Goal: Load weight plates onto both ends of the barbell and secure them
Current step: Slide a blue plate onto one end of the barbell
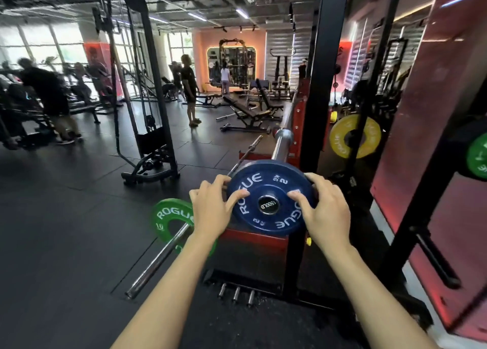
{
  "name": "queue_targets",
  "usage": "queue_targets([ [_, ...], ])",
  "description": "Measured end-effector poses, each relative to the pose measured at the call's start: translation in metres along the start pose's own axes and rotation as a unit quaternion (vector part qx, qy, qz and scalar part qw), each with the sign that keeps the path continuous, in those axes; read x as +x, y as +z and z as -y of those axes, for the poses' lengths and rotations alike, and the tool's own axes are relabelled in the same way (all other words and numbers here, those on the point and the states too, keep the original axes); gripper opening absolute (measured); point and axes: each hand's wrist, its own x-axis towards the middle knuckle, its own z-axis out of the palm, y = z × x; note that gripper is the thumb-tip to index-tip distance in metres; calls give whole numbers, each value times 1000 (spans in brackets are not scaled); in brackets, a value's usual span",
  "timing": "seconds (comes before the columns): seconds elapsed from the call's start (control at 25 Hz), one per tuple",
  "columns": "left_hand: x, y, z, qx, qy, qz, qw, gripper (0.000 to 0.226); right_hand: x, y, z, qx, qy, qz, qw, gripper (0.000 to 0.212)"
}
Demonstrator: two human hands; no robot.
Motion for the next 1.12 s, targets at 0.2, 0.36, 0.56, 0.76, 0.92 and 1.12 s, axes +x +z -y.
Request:
queue_targets([
  [0.2,32,25,0,-15,7,16,1000,57,25,14,-9,-55,40,5,998,45],
  [0.36,51,50,9,-15,7,25,1000,56,48,32,-21,-77,37,5,996,47],
  [0.56,92,83,15,-32,7,38,999,49,84,59,-47,-102,50,1,993,49],
  [0.76,143,121,23,-67,19,56,996,43,116,91,-78,-95,62,-14,993,52],
  [0.92,181,152,26,-57,17,71,996,47,150,114,-99,-105,72,-12,992,52],
  [1.12,229,199,30,-28,25,70,997,49,201,145,-130,-127,65,7,990,52],
])
